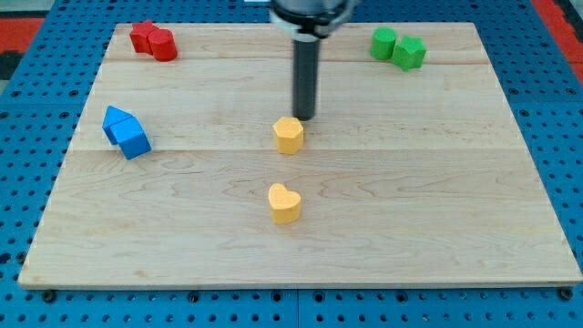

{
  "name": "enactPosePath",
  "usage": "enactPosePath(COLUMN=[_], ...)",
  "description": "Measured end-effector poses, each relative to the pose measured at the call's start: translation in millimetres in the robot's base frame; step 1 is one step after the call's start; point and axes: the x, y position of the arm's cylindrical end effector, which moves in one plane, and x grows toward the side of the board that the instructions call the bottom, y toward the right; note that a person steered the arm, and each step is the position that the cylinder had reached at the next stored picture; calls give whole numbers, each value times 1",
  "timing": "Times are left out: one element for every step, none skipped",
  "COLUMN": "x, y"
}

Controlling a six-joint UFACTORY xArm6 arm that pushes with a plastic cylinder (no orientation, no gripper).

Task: Slide the yellow hexagon into the yellow heart

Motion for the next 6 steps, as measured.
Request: enactPosePath(x=[28, 73, 109, 111, 122, 121], y=[-13, -16, -14, -15, -16, -21])
